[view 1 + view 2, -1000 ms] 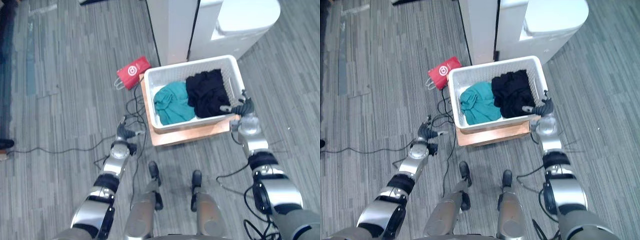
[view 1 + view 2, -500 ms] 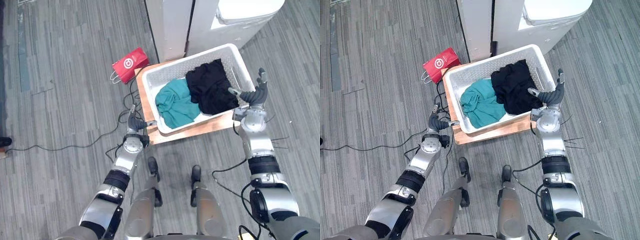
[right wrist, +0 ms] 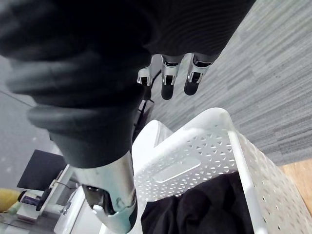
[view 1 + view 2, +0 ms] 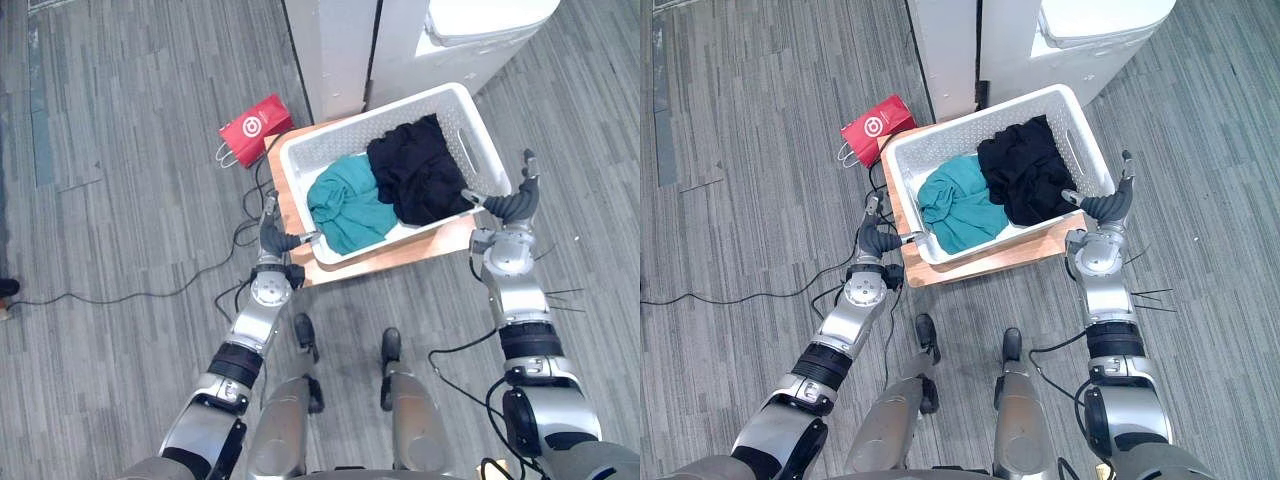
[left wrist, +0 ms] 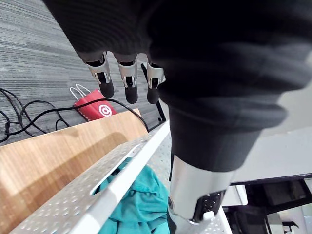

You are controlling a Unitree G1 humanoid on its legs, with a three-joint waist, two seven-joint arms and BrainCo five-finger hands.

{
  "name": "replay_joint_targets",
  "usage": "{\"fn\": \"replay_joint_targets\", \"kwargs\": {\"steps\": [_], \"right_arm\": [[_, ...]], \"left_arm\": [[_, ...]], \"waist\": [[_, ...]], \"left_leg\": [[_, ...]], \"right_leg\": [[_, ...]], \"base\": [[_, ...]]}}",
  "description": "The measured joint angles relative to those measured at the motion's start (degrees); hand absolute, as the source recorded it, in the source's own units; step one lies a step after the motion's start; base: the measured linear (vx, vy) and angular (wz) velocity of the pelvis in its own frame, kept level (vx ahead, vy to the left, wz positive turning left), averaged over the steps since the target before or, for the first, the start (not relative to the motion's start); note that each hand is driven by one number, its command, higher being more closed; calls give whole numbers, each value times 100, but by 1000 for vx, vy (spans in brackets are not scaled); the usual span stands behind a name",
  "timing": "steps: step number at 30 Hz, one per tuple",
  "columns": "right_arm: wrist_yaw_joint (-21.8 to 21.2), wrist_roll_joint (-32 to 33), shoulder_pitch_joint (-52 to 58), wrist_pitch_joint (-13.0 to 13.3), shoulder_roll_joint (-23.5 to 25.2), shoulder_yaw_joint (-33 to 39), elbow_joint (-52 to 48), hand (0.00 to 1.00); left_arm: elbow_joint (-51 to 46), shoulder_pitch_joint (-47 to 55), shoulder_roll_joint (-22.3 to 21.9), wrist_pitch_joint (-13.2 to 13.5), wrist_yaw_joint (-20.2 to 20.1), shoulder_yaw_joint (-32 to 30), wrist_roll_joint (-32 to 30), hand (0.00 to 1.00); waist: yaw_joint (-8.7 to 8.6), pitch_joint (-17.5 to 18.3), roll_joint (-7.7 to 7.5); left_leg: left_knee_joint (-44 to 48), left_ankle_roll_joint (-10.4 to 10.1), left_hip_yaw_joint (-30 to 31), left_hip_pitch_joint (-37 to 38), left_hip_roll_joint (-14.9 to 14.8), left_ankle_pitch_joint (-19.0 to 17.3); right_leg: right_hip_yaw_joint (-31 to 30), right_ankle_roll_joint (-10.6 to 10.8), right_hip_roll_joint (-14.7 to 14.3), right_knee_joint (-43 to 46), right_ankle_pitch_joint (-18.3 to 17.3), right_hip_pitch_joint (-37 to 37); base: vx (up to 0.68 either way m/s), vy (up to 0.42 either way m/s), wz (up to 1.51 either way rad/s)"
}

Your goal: Pick up the laundry basket with both hands and put the clothes into the washing machine.

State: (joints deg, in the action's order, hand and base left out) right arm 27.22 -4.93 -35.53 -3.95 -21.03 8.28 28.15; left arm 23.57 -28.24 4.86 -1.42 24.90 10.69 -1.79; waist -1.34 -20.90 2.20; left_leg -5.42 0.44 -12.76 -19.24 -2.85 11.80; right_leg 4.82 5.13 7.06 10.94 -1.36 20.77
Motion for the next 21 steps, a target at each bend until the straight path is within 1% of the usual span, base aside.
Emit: {"fn": "replay_joint_targets", "kwargs": {"steps": [4, 7, 9, 11, 13, 14, 15, 16, 21], "right_arm": [[-64, 4, -400, -118, -275, -31, 512, 0], [-225, 1, -850, -151, -536, -216, 1145, 0], [-400, 1, -1372, -161, -731, -419, 1844, 0], [-622, -3, -1679, -219, -853, -585, 2374, 0], [-749, -7, -1827, -259, -878, -673, 2667, 0], [-778, -12, -1911, -286, -878, -729, 2788, 0], [-807, -20, -2060, -301, -897, -767, 2950, 100], [-883, -19, -2164, -322, -953, -781, 3048, 100], [-1074, 31, -2284, -335, -1045, -908, 3199, 100]], "left_arm": [[178, -131, -90, -64, 22, 0, 3, 0], [605, -479, -146, -95, 20, -2, 2, 0], [1095, -893, -147, -168, 22, -14, -1, 0], [1341, -1149, -224, -196, 21, -27, -13, 0], [1477, -1235, -266, -193, 18, -34, -20, 0], [1547, -1273, -273, -183, 15, -38, -36, 100], [1637, -1347, -291, -175, 9, -76, -66, 100], [1723, -1409, -328, -185, -3, -152, -117, 100], [1926, -1570, -355, -191, -117, -185, -115, 100]], "waist": [[19, -29, -5], [25, -166, -4], [15, -268, 2], [33, -350, 3], [55, -358, 12], [67, -358, 12], [67, -360, 14], [64, -361, 15], [58, -364, 21]], "left_leg": [[0, -40, 25, -122, -4, 33], [-2, -45, 56, -141, -6, 35], [-2, -85, 100, -264, -10, 66], [-2, -82, 169, -342, -15, 111], [-2, -84, 197, -384, -14, 113], [-2, -86, 199, -409, -14, 115], [-2, -81, 208, -469, -14, 123], [-2, -42, 221, -527, -12, 151], [-2, -56, 315, -612, -10, 161]], "right_leg": [[5, -14, -1, 112, -22, 164], [17, -14, -2, 150, -23, 190], [30, -14, 2, 194, -21, 325], [92, -15, 1, 198, -18, 375], [124, -16, 1, 192, -19, 398], [125, -16, 1, 192, -19, 424], [133, -16, 2, 193, -19, 475], [145, -16, 6, 195, -19, 521], [239, -41, 10, 196, -40, 563]], "base": [[3, -9, 2], [-7, -9, 2], [-18, -16, 5], [5, -17, 10], [32, -11, 8], [53, -11, 4], [45, -11, 2], [40, -9, 3], [41, -6, 8]]}}
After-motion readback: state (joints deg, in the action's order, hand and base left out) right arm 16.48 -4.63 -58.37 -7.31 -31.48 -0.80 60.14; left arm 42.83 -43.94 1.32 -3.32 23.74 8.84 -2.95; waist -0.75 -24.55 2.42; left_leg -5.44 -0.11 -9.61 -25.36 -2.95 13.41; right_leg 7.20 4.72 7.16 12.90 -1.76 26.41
